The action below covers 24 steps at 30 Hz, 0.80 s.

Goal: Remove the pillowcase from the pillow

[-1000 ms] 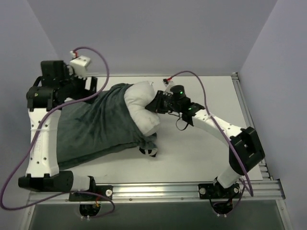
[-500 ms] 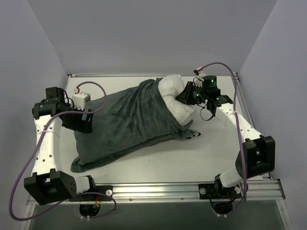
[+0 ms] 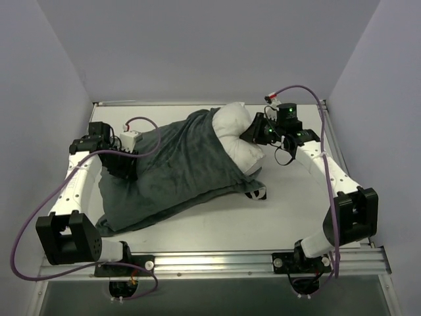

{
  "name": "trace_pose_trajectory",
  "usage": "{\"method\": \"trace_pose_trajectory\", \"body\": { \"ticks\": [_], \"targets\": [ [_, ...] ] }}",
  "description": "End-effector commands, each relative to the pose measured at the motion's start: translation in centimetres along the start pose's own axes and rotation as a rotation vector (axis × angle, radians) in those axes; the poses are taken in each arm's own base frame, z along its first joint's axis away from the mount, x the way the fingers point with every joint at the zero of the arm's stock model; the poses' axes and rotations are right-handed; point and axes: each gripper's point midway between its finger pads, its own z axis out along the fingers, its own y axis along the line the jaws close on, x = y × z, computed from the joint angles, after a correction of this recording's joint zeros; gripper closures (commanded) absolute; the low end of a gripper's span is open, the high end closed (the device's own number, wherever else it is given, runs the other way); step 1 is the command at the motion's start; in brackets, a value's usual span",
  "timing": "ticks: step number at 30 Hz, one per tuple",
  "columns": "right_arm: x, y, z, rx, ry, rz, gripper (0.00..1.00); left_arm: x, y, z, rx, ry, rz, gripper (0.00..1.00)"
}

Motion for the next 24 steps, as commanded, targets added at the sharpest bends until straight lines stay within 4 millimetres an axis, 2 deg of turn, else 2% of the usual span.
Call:
{"method": "trace_pose_trajectory", "body": {
  "ticks": [1, 3, 6, 7, 9, 10, 11, 12, 13, 14, 16, 17, 19, 20, 23, 24],
  "targets": [
    [-5.5, 4.4, -4.1, -0.079, -0.158, -0.094, 1.0, 1.4, 2.4, 0.5, -0.091, 0.015, 0.005, 0.68],
    [-6.0, 4.9, -4.4, -0.086, -0.165, -0.096, 1.0, 1.3, 2.8, 0.1, -0.121, 0.008, 0.006, 0.96],
    [-7.7, 5.6, -5.9, -0.071, -0.209, -0.112, 1.0, 0.5, 3.7, -1.6, -0.187, -0.038, -0.009, 0.98],
    [-9.2, 5.8, -7.2, -0.06, -0.256, -0.123, 1.0, 0.1, 4.0, -2.7, -0.222, -0.069, -0.008, 0.98],
    [-10.6, 5.3, -8.9, -0.03, -0.295, -0.11, 1.0, -0.4, 4.9, -4.3, -0.269, -0.105, -0.009, 0.98],
    [-12.0, 5.3, -10.1, -0.022, -0.335, -0.105, 1.0, 0.0, 5.8, -5.1, -0.3, -0.112, -0.028, 0.98],
    [-13.5, 4.1, -12.0, 0.01, -0.39, -0.084, 1.0, 0.4, 6.6, -5.4, -0.323, -0.103, -0.018, 0.98],
    [-14.4, 3.6, -13.3, 0.027, -0.424, -0.07, 1.0, 0.9, 7.4, -5.7, -0.35, -0.093, -0.025, 0.98],
    [-15.9, 4.2, -15.5, 0.028, -0.485, -0.061, 1.0, 2.0, 8.7, -5.8, -0.374, -0.075, -0.059, 0.98],
    [-17.4, 3.2, -17.7, 0.059, -0.545, -0.054, 1.0, 2.7, 9.5, -5.8, -0.384, -0.058, -0.058, 0.98],
    [-19.2, 4.2, -20.7, 0.064, -0.622, -0.082, 1.0, 4.0, 10.7, -5.5, -0.392, -0.036, -0.085, 0.98],
    [-20.8, 6.1, -23.2, 0.051, -0.689, -0.127, 1.0, 5.0, 11.6, -5.4, -0.397, -0.014, -0.104, 0.98],
    [-21.9, 7.1, -24.7, 0.055, -0.714, -0.147, 1.0, 5.7, 12.2, -5.0, -0.401, 0.003, -0.113, 0.98],
    [-22.8, 8.9, -26.2, 0.028, -0.75, -0.173, 1.0, 5.9, 12.5, -5.0, -0.404, 0.006, -0.114, 0.98],
    [-23.7, 11.6, -27.7, -0.05, -0.789, -0.188, 1.0, 6.3, 13.3, -4.7, -0.438, 0.014, -0.107, 0.98],
    [-24.3, 13.0, -29.1, -0.069, -0.825, -0.213, 1.0, 6.1, 14.2, -4.6, -0.474, 0.005, -0.1, 0.98]
  ]
}}
